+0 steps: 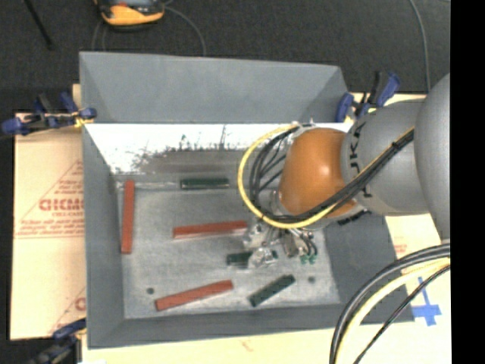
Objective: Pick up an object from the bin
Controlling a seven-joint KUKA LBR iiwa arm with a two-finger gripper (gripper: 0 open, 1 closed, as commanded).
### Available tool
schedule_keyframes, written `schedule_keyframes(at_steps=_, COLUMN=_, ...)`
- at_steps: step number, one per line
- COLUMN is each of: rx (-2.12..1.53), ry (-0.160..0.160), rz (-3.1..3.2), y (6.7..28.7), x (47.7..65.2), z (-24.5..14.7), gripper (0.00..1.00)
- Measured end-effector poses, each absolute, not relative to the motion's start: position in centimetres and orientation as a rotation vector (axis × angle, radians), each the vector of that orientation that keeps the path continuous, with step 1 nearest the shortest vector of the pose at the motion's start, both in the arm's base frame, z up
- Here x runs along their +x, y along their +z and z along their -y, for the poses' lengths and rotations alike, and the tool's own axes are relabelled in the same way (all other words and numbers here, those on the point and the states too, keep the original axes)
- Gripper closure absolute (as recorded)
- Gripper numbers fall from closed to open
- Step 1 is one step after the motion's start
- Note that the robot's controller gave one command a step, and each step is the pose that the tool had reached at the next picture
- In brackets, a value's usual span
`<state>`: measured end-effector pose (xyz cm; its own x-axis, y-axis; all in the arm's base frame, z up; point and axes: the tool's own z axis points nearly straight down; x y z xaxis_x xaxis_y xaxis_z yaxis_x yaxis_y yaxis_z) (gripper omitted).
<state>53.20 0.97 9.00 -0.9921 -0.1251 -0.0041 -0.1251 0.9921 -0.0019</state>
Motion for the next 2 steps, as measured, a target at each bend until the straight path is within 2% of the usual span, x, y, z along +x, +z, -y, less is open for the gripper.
schedule_keyframes(at_steps=1, rx=-0.247, ry=-0.001, rz=-3.131, y=11.5, x=53.6, z=-0.4, gripper=1.00)
schedule_keyframes(at_steps=2, rx=-0.197, ry=0.001, rz=-3.135, y=14.0, x=52.0, z=-1.4, gripper=1.00)
